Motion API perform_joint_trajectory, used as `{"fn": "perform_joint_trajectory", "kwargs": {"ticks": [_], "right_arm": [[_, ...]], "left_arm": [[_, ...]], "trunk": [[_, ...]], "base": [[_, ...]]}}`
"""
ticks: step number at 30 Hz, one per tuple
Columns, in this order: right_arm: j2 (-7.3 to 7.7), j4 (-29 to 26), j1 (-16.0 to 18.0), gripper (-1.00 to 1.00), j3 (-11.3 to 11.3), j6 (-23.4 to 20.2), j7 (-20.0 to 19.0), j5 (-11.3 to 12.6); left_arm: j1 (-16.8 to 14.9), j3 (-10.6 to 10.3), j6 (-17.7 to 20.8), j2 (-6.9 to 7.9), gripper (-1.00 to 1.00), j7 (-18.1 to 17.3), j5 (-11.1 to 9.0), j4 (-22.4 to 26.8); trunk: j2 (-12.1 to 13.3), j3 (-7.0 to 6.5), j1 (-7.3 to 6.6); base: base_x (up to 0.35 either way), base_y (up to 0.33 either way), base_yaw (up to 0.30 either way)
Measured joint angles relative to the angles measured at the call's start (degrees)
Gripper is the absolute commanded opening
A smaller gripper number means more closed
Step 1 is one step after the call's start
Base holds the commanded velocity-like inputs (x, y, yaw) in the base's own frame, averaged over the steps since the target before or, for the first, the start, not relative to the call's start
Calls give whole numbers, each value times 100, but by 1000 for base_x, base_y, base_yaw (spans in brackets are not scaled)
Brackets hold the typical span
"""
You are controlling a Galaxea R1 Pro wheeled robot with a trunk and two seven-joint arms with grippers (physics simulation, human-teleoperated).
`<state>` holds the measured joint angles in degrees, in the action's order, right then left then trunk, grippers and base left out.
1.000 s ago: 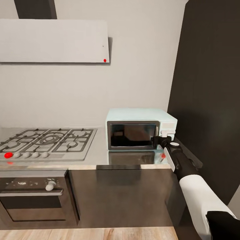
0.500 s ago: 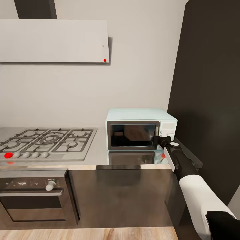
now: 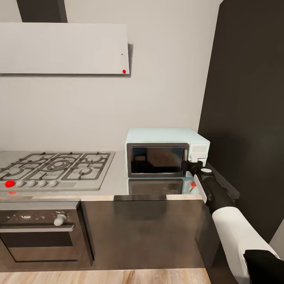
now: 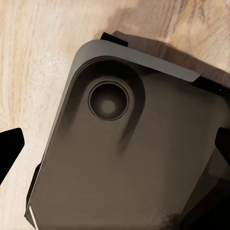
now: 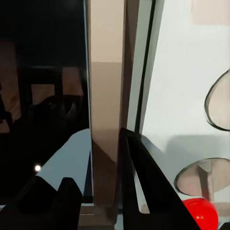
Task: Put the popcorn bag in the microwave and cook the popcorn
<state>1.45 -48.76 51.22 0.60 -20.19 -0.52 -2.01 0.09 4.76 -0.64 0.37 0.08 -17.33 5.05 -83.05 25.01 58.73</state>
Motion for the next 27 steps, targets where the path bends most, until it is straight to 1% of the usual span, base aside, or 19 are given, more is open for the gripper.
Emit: {"fn": "perform_joint_trajectory", "kwargs": {"ticks": [9, 11, 15, 16, 20, 22, 24, 25, 27], "right_arm": [[7, -2, 0, -100, -4, -4, -2, 26], [7, -4, 0, -100, -4, -6, -4, 29], [4, -1, -1, -100, -13, 2, -16, 94], [2, -1, -1, -100, -19, 3, -18, 130], [2, 0, -1, -100, -20, 3, -12, 135], [4, -1, -1, -100, -14, 3, -11, 101], [10, -2, 1, -100, 6, 2, -2, -11], [12, -2, 1, -100, 11, 1, 41, -47], [10, 0, 0, -100, 12, 0, 202, -33]], "left_arm": [[-1, 0, 0, 0, 100, 0, 4, -1], [-1, -1, 0, 0, 100, 0, 3, -1], [-2, -1, -1, -7, 100, 0, 5, -2], [-2, -1, -1, -6, 100, 0, 5, -3], [-2, -2, -1, -8, 100, -7, 5, -3], [-2, 0, -3, -8, 100, -8, 8, -2], [0, 0, -1, -9, 100, -8, 11, 1], [1, 0, 0, -9, 100, -8, 12, 2], [1, 0, 0, -9, 100, -8, 12, 2]], "trunk": [[0, 0, 0], [0, 0, 1], [0, 0, 3], [0, 0, 4], [0, 0, 0], [0, 0, 1], [0, 0, 1], [0, 0, 2], [0, 0, 2]], "base": [[-3, 0, 0], [-163, 0, 0], [-309, 0, 0], [-7, 0, 0], [-18, 4, 0], [-101, 81, 0], [-164, 152, 0], [-186, 175, 0], [-188, 170, 0]]}}
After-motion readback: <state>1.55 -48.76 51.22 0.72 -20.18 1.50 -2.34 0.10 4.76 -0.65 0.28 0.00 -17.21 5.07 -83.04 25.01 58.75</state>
